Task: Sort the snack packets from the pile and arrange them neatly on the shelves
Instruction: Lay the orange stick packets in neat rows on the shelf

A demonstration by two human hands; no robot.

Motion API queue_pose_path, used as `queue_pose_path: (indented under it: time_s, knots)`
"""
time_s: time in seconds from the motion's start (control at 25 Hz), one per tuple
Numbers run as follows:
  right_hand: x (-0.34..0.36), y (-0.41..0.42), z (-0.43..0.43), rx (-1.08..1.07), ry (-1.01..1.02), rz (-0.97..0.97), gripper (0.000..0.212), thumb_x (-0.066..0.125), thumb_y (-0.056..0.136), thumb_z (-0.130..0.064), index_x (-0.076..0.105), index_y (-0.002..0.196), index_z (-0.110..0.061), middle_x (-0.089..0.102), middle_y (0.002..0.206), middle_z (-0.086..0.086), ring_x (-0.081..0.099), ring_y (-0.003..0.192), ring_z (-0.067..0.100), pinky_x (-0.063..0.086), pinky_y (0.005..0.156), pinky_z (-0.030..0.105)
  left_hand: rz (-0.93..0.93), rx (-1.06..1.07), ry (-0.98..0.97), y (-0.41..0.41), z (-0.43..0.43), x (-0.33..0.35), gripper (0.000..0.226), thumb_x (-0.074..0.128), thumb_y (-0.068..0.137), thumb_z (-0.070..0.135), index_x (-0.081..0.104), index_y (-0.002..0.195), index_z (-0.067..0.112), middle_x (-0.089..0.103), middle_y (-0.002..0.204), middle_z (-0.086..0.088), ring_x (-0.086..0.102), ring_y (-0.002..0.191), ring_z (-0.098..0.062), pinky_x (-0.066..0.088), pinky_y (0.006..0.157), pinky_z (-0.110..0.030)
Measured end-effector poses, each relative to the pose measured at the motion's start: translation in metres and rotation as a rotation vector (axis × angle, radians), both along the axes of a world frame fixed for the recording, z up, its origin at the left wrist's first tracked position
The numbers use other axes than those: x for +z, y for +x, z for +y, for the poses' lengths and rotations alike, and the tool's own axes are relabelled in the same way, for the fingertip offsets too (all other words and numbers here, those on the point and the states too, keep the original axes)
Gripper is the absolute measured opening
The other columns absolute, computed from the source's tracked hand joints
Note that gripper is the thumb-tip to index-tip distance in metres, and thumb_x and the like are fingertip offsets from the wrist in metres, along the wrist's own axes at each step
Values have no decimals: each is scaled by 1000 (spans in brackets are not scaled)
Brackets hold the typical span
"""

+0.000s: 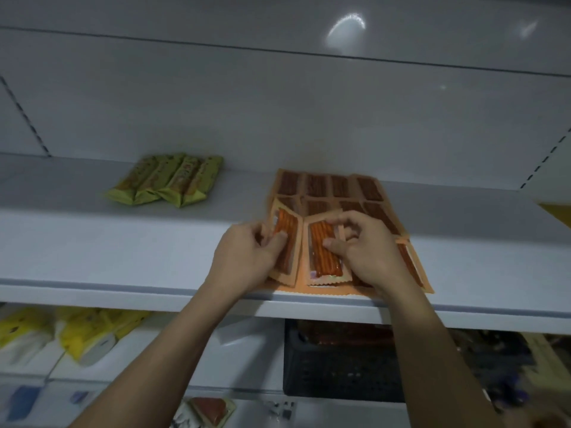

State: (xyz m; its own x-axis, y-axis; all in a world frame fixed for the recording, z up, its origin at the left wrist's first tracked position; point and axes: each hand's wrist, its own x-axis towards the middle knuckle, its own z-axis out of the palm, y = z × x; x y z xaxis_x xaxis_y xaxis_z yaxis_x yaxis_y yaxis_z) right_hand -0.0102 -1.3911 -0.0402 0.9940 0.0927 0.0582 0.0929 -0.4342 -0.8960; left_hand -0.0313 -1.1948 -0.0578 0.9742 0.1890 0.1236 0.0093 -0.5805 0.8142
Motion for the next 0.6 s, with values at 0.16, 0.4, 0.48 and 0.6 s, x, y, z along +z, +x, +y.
queue_pose_path:
  time_s: [0.16,0.4,0.48,0.6]
  knots:
    - [-8,-6,9,-86,-245,10,26,68,90,-23,62,113,-33,63,113,-9,64,99,11,55,82,28,71,-7,362,1,-3,-14,41,53,92,48,45,65,18,53,81,-2,51,93,-26,45,81,-39]
    - [-16,-12,11,-163,-579,-179,26,67,90,-33,68,115,-28,55,126,-5,43,126,15,33,102,28,-100,17,300,-2,-3,-24,38,58,88,50,52,110,18,48,116,-4,43,109,-24,44,89,-40]
    - [-19,-19,12,-136,-585,-217,27,62,92,-37,68,117,-28,56,127,-8,43,125,12,30,102,25,-178,-83,289,-9,4,-27,37,51,87,53,55,112,26,50,120,2,42,113,-20,42,89,-39]
    - [-24,-27,13,-77,-653,-223,31,57,94,-39,67,121,-29,58,132,-8,44,125,12,28,107,30,-178,-217,499,-18,11,-32,44,36,84,62,58,111,36,55,121,11,45,114,-15,34,90,-38]
